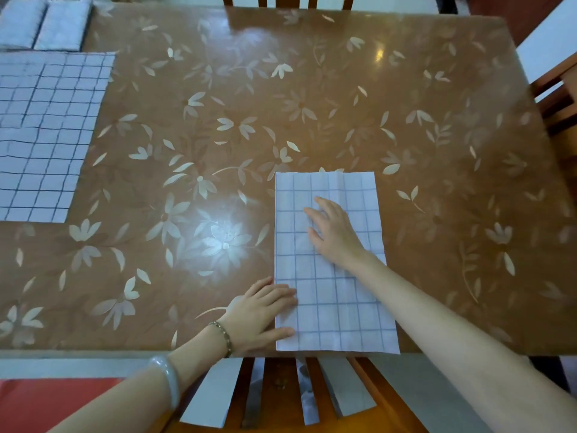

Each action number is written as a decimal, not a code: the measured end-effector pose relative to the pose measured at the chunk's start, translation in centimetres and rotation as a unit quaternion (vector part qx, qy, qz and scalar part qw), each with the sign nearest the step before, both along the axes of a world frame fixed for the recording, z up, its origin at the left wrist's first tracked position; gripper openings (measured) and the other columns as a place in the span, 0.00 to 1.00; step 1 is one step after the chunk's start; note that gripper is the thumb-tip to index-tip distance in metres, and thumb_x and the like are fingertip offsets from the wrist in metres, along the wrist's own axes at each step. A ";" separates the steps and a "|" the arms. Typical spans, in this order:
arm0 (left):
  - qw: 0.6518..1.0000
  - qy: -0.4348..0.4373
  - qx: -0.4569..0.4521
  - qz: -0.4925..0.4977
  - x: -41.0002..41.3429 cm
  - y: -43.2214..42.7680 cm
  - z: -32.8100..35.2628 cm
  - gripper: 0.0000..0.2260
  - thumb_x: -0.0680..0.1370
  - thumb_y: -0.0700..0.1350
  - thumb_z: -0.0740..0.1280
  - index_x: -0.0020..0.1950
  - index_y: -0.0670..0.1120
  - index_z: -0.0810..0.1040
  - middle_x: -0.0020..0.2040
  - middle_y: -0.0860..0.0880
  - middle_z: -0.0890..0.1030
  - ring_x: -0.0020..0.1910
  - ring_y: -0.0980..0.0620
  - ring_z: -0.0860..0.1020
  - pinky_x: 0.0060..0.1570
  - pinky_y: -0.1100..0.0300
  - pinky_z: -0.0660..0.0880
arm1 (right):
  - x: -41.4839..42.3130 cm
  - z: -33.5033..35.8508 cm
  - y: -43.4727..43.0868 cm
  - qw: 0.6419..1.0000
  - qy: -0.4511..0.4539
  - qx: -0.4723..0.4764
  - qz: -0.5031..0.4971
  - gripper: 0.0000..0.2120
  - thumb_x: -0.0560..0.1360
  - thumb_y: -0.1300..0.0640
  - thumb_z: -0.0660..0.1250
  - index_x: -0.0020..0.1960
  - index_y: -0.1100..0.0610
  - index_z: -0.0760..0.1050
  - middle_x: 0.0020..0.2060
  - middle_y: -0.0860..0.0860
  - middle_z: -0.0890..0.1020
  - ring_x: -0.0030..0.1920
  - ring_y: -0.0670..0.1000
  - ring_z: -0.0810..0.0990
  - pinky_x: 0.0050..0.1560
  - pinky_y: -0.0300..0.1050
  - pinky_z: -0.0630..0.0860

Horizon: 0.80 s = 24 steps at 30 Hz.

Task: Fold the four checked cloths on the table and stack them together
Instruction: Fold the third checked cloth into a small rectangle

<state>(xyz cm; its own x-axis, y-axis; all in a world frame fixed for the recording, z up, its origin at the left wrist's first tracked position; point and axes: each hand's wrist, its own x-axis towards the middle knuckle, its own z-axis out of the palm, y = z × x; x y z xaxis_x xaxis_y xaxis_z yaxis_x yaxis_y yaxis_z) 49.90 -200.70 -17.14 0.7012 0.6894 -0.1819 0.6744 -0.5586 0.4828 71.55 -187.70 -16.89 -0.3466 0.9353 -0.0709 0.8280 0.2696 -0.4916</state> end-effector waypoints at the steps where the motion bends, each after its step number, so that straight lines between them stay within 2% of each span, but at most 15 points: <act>1: 0.998 -0.033 -0.028 0.054 0.4 0.6 0.3 0.27 0.78 0.67 0.51 0.69 0.52 0.72 0.70 0.53 0.70 0.71 0.55 0.64 0.73 0.51 0.57 | 1.5 -0.1 -0.7 0.999 0.011 -0.006 -0.050 0.19 0.75 0.61 0.64 0.65 0.62 0.74 0.66 0.62 0.71 0.67 0.63 0.68 0.66 0.55 0.64; 4: 0.960 -0.101 -0.073 0.252 1.8 3.0 0.7 0.19 0.78 0.58 0.61 0.64 0.49 0.75 0.65 0.51 0.72 0.65 0.54 0.67 0.67 0.55 0.65 | 6.1 -0.4 -2.8 0.984 0.029 0.005 -0.178 0.13 0.71 0.67 0.66 0.56 0.64 0.79 0.52 0.61 0.75 0.54 0.63 0.74 0.58 0.55 0.71; 6: 0.917 -0.111 -0.070 0.376 2.8 4.9 0.7 0.15 0.76 0.51 0.68 0.60 0.45 0.76 0.57 0.48 0.74 0.59 0.49 0.70 0.60 0.58 0.67 | 8.3 -0.4 -4.2 0.972 0.039 -0.009 -0.229 0.12 0.71 0.67 0.70 0.54 0.64 0.80 0.49 0.59 0.74 0.52 0.61 0.75 0.55 0.49 0.71; 9: 0.867 -0.069 -0.090 0.485 4.3 6.9 0.4 0.18 0.73 0.52 0.72 0.56 0.42 0.75 0.49 0.45 0.75 0.52 0.45 0.71 0.53 0.54 0.69 | 9.6 0.1 -5.6 0.965 0.060 -0.055 -0.250 0.13 0.71 0.64 0.73 0.55 0.63 0.80 0.48 0.54 0.72 0.48 0.52 0.74 0.50 0.40 0.68; 12: 0.843 -0.046 -0.110 0.524 5.6 7.8 0.3 0.19 0.70 0.50 0.73 0.54 0.42 0.72 0.48 0.43 0.77 0.52 0.43 0.73 0.51 0.48 0.72 | 9.7 0.3 -5.8 0.959 0.083 -0.069 -0.264 0.13 0.71 0.63 0.73 0.55 0.62 0.80 0.49 0.52 0.71 0.48 0.49 0.72 0.50 0.41 0.71; 15: 0.807 -0.041 -0.175 0.563 6.2 8.5 0.8 0.16 0.70 0.48 0.72 0.52 0.44 0.70 0.46 0.45 0.78 0.49 0.44 0.77 0.48 0.50 0.76 | 9.7 0.2 -5.8 0.957 0.091 -0.075 -0.266 0.12 0.71 0.65 0.73 0.54 0.63 0.80 0.49 0.52 0.71 0.47 0.49 0.72 0.47 0.32 0.67; 18: 0.809 0.017 -0.208 0.549 6.1 9.2 1.4 0.11 0.70 0.48 0.70 0.39 0.46 0.68 0.33 0.43 0.75 0.40 0.43 0.79 0.39 0.56 0.74 | 9.8 0.1 -5.7 0.953 0.098 -0.097 -0.269 0.11 0.71 0.64 0.73 0.53 0.62 0.81 0.50 0.51 0.70 0.48 0.49 0.73 0.49 0.34 0.67; 19: 0.809 0.006 -0.222 0.544 5.9 9.3 1.4 0.13 0.70 0.47 0.70 0.35 0.46 0.66 0.29 0.45 0.72 0.33 0.46 0.74 0.34 0.58 0.70 | 9.8 0.1 -5.6 0.952 0.100 -0.106 -0.271 0.11 0.71 0.64 0.73 0.53 0.62 0.81 0.50 0.52 0.70 0.49 0.49 0.73 0.50 0.36 0.68; 21: 0.807 -0.078 -0.243 0.533 5.6 9.6 1.4 0.14 0.69 0.45 0.72 0.33 0.46 0.66 0.29 0.49 0.67 0.32 0.51 0.65 0.31 0.60 0.63 | 9.8 0.2 -5.4 0.949 0.101 -0.121 -0.274 0.11 0.71 0.65 0.72 0.53 0.61 0.80 0.50 0.52 0.70 0.49 0.49 0.72 0.52 0.39 0.70; 22: 0.798 -0.134 -0.259 0.528 5.4 9.6 1.4 0.14 0.67 0.46 0.73 0.34 0.45 0.68 0.31 0.48 0.68 0.32 0.50 0.67 0.32 0.59 0.63 | 9.7 0.4 -5.4 0.947 0.101 -0.126 -0.277 0.12 0.71 0.66 0.72 0.54 0.61 0.80 0.50 0.51 0.70 0.50 0.50 0.72 0.52 0.41 0.70; 24: 0.741 -0.231 -0.317 0.545 4.9 9.6 1.9 0.15 0.62 0.50 0.74 0.38 0.43 0.73 0.35 0.45 0.73 0.35 0.49 0.71 0.35 0.51 0.71 | 9.6 0.7 -5.3 0.937 0.122 -0.138 -0.298 0.15 0.71 0.68 0.68 0.57 0.60 0.79 0.51 0.52 0.70 0.50 0.51 0.73 0.53 0.41 0.72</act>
